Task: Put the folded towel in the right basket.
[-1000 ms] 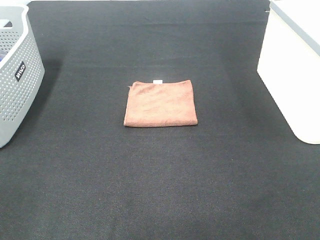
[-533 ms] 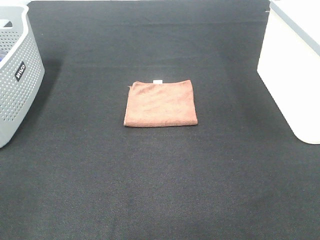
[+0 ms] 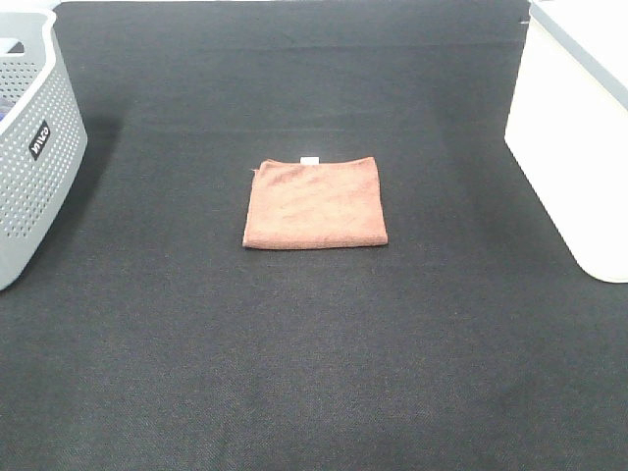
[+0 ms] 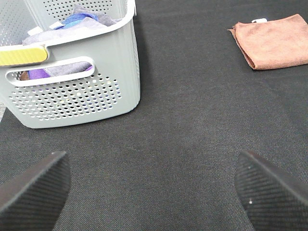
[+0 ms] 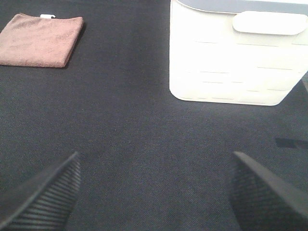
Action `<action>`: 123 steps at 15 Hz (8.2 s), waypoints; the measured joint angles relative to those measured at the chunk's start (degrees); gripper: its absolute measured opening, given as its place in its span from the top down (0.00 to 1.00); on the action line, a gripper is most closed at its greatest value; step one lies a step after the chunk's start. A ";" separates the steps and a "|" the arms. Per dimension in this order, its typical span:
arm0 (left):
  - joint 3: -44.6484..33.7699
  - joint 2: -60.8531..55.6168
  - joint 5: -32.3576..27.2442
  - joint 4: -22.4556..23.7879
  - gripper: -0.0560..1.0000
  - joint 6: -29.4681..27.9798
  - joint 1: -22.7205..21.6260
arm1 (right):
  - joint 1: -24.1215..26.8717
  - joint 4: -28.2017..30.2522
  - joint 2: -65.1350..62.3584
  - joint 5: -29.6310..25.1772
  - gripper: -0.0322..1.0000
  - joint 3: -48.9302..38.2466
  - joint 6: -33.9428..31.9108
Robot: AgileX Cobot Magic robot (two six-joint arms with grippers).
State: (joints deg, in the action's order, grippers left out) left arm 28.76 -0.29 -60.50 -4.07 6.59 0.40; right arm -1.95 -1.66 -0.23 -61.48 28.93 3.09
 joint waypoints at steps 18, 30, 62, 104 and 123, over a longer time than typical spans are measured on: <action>0.00 0.00 0.00 0.00 0.11 0.00 0.00 | 0.00 0.00 3.55 3.78 0.23 1.95 0.00; 0.00 0.00 0.00 0.00 0.11 0.00 0.00 | 0.00 -0.06 52.60 15.36 0.23 26.64 0.52; 0.00 0.00 0.00 0.00 0.11 0.00 0.00 | -11.17 -30.94 141.29 -4.07 0.23 88.46 10.14; 0.00 0.00 0.00 0.00 0.11 0.00 0.00 | 23.32 -22.92 106.91 -7.62 0.97 89.09 6.07; 0.00 0.00 0.00 0.00 0.11 0.00 0.00 | 6.13 -11.63 110.58 -8.19 0.26 88.24 2.92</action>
State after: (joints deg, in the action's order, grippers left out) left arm 28.76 -0.29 -60.50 -4.07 6.59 0.40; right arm 4.18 -13.29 110.35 -69.67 117.17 6.02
